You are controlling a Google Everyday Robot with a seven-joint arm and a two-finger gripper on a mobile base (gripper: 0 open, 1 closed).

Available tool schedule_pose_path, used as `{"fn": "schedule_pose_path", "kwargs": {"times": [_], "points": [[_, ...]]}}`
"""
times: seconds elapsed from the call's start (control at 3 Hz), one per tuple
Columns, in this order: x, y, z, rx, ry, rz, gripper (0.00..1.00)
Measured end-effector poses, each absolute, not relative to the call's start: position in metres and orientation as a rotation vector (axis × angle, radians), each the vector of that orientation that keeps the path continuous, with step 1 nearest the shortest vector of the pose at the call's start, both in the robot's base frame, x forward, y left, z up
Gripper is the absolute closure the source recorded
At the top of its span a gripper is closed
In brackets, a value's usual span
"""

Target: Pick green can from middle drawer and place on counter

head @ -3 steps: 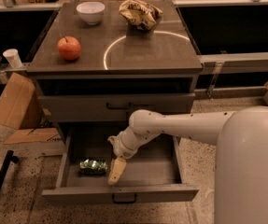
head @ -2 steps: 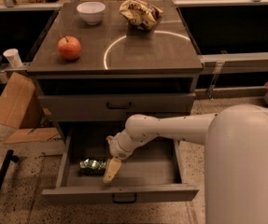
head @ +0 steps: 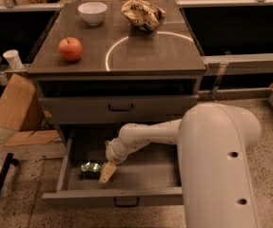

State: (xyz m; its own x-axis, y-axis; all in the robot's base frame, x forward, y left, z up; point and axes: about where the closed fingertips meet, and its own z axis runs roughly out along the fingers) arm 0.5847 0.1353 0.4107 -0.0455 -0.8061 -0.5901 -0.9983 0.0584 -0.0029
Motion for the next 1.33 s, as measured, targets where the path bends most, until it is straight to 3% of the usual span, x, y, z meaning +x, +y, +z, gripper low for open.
{"fn": "schedule_pose_path", "kwargs": {"times": [0.33,1.33], "points": [[0.589,0.146,0.391,-1.811,1.904,0.558,0.0],[0.581,0.15,0.382,-1.813,1.865,0.516,0.73]]}}
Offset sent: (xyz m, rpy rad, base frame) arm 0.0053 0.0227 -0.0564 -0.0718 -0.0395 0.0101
